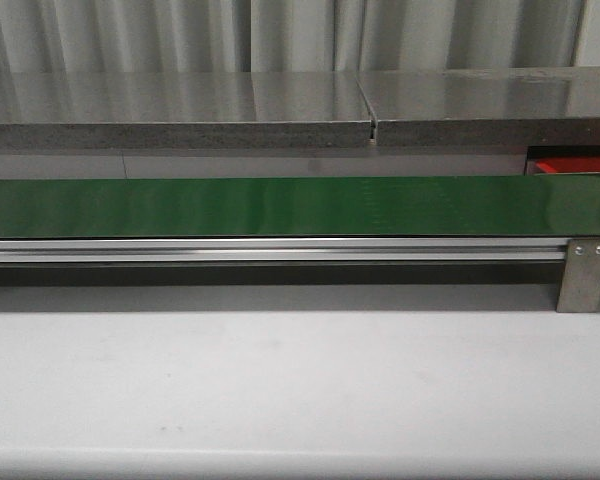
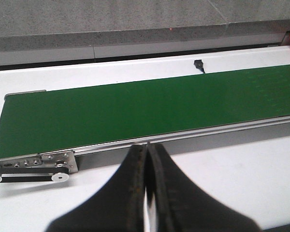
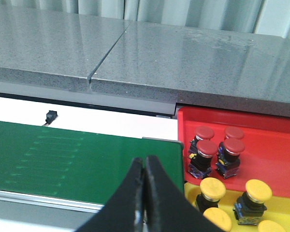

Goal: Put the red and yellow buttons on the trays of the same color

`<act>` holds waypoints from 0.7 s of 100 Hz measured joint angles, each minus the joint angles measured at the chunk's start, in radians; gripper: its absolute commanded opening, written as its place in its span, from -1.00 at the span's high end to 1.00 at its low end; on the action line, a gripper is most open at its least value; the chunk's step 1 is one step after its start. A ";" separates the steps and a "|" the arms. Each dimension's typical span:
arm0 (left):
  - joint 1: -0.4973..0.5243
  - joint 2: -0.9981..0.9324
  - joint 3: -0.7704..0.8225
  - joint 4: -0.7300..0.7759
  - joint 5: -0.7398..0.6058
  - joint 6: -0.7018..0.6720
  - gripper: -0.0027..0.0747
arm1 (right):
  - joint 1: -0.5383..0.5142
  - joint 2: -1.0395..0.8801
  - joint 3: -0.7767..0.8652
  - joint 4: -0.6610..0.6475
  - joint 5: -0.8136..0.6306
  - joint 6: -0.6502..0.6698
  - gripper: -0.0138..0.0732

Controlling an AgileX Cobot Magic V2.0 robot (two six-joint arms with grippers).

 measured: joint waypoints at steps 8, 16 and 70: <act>0.000 0.000 0.000 0.000 0.000 0.000 0.98 | 0.000 -0.046 0.027 0.004 -0.005 0.000 0.83; 0.000 0.000 0.000 0.000 0.000 0.000 0.98 | 0.000 -0.090 0.048 0.005 -0.010 0.000 0.83; 0.000 0.000 0.000 0.000 0.000 0.000 0.98 | 0.000 -0.313 0.298 -0.335 -0.115 0.348 0.83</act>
